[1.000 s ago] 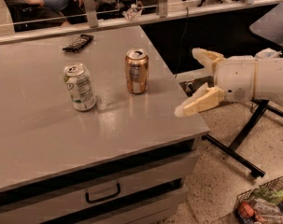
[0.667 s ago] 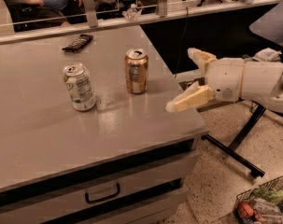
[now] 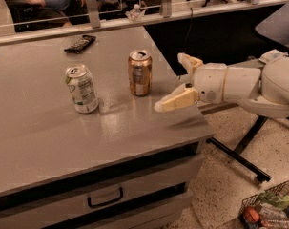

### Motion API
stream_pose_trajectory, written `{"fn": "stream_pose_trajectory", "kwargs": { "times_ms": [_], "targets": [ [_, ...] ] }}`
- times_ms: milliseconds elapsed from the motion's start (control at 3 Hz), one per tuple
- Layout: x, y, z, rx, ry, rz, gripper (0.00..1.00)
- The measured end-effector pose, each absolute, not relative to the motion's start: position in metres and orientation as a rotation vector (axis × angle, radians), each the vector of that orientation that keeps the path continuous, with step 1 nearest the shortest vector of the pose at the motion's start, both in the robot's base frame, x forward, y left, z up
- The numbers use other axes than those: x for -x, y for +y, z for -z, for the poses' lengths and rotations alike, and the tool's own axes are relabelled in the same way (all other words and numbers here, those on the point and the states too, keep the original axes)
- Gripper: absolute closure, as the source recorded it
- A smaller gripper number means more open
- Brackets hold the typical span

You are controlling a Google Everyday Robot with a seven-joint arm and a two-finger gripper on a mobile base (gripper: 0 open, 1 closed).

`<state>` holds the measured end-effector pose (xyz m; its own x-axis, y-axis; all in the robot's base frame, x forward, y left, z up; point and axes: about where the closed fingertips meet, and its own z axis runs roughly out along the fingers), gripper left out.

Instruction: Move orange can near rxbar chocolate

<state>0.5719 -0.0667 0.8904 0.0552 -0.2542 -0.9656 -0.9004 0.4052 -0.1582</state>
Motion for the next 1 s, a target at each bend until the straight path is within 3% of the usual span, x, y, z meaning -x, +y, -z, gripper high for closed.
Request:
{"fn": "stream_pose_trajectory", "kwargs": {
  "times_ms": [1000],
  "targets": [
    [-0.609,-0.009,-0.871,1.168,1.432,-0.766,0.0]
  ]
}}
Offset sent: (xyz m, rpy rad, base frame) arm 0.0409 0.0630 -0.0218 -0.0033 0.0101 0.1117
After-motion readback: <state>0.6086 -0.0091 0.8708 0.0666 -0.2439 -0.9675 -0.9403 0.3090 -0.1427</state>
